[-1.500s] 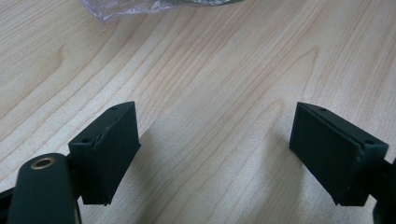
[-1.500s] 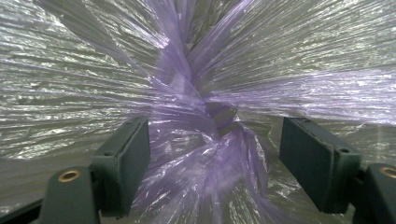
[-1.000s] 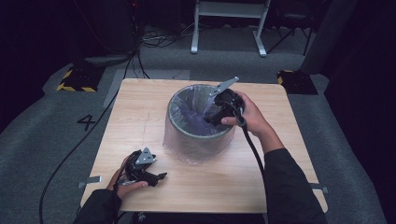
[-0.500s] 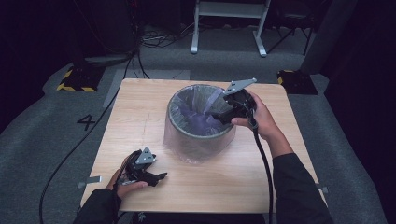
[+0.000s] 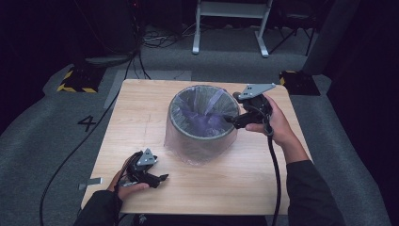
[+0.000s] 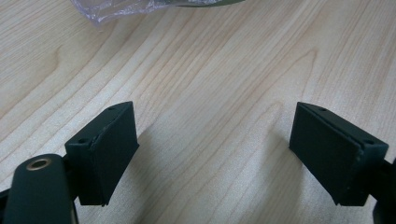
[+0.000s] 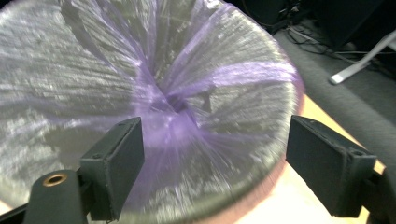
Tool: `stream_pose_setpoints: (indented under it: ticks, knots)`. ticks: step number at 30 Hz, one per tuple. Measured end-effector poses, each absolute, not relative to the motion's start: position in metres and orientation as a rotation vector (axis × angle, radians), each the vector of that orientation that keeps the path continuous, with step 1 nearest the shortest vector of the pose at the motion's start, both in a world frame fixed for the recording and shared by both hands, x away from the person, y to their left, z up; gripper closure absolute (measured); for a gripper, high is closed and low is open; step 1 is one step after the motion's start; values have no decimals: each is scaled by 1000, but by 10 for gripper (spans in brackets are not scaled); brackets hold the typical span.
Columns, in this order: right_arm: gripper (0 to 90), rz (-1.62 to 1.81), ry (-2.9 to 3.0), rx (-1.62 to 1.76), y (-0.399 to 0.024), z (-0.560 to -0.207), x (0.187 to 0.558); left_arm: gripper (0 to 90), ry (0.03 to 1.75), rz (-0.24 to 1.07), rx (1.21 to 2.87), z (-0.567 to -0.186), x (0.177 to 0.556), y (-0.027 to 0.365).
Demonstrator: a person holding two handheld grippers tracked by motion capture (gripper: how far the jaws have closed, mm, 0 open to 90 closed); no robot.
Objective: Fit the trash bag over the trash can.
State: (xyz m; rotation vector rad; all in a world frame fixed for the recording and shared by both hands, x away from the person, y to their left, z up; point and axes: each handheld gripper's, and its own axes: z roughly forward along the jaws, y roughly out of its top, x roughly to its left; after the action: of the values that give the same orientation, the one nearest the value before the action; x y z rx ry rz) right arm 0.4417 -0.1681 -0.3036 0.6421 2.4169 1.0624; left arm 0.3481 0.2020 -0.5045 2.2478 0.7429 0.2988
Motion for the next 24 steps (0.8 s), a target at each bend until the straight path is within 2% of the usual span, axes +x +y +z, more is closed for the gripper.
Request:
stream_pose_setpoints:
  ticks: [24]
  knots:
    - [187,996,2397,625,-203,-308,397,143,734,296,2251,-504,351,200]
